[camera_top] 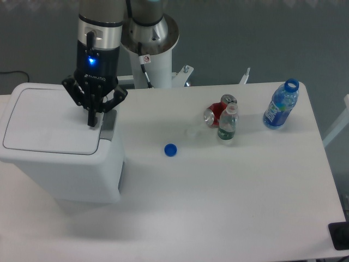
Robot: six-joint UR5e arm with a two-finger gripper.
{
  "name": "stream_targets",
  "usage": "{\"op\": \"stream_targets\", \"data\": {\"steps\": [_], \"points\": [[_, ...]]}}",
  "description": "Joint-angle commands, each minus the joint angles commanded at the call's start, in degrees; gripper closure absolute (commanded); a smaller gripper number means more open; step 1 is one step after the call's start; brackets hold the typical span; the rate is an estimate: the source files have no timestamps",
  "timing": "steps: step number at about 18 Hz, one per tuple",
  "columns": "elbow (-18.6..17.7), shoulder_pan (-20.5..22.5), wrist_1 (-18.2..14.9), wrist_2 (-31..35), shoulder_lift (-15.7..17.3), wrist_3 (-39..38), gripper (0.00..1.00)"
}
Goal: Close the trash can
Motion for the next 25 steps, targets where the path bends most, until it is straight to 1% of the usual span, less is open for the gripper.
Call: {"op": "stream_targets", "data": {"steps": [13, 17, 22, 23, 24, 25], "points": [[0.0, 0.0, 0.0, 0.0, -0.5, 0.0, 0.89], [0.0, 0.0, 0.0, 0.0, -0.7, 1.4, 0.89], [0.0, 0.0, 0.0, 0.0, -0.7, 1.3, 0.89], [0.1, 0.2, 0.1, -0.1, -0.7, 1.4, 0.84], [0.7, 0.6, 0.1, -0.4, -0.6, 1.3, 0.71], [1.0, 1.0, 0.1, -1.0, -0.2, 1.2, 0.61]]}}
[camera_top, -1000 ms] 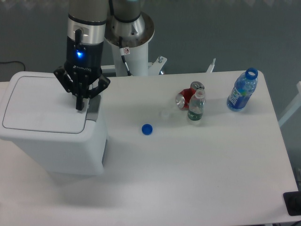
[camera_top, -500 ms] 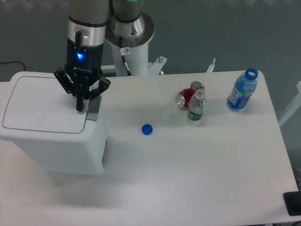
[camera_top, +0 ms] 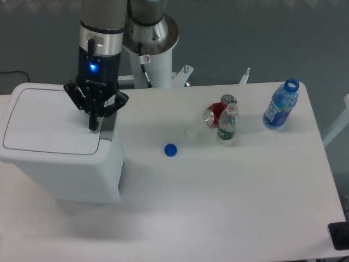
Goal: Close the trash can
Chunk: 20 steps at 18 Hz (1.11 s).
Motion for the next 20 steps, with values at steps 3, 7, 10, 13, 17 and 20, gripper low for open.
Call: {"op": "stream_targets", "data": {"steps": [3, 7, 10, 13, 17, 20], "points": [[-0.3, 0.4, -0.1, -0.7, 2.1, 0.2, 0.06], [-0.1, 0.5, -0.1, -0.8, 3.2, 0.2, 0.00], [-0.2, 2.1, -0.1, 0.8, 4.6, 1.8, 0.00], [-0.6, 5.8, -0.4, 1.2, 5.1, 8.2, 0.00], [-0.9, 11.9, -0.4, 1.8, 4.6, 17.6, 0.00], [-0.9, 14.9, -0.4, 3.5, 2.9, 26.1, 0.00]]}}
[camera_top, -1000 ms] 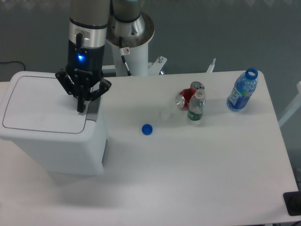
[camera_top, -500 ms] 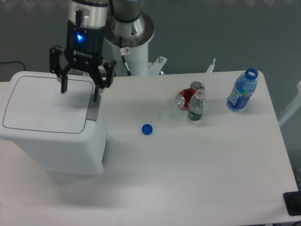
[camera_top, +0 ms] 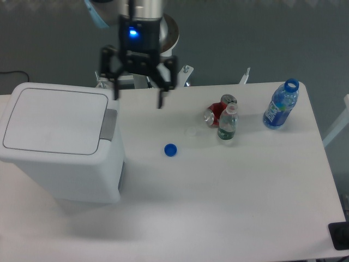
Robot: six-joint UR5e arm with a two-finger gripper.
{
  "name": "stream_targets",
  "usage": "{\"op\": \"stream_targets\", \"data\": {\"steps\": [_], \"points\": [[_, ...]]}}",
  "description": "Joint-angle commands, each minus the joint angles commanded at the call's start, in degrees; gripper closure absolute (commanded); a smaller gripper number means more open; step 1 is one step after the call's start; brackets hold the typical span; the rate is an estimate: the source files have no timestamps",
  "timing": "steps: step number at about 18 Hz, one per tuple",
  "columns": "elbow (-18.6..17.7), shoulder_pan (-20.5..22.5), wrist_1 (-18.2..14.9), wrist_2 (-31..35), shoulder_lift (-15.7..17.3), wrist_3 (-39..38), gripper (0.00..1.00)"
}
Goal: Close the trash can
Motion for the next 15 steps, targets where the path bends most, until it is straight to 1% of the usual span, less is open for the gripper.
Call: {"op": "stream_targets", "data": {"steps": [2, 4, 5, 6, 9, 11, 13, 15], "points": [[0.1, 1.8, 0.0, 1.4, -1.8, 5.4, 0.00], [0.2, 3.3, 0.1, 1.9, -4.0, 13.5, 0.00], [1.0, 3.6, 0.0, 2.8, -5.0, 16.3, 0.00], [1.9, 3.7, -0.1, 5.0, -5.2, 18.2, 0.00], [2.5, 3.5, 0.0, 11.0, -6.9, 20.1, 0.00], [2.3, 3.3, 0.0, 13.9, -7.1, 23.0, 0.00], [1.7, 3.2, 0.1, 15.2, -7.0, 24.9, 0.00], [1.3, 3.2, 0.0, 15.1, -6.7, 24.8, 0.00]]}}
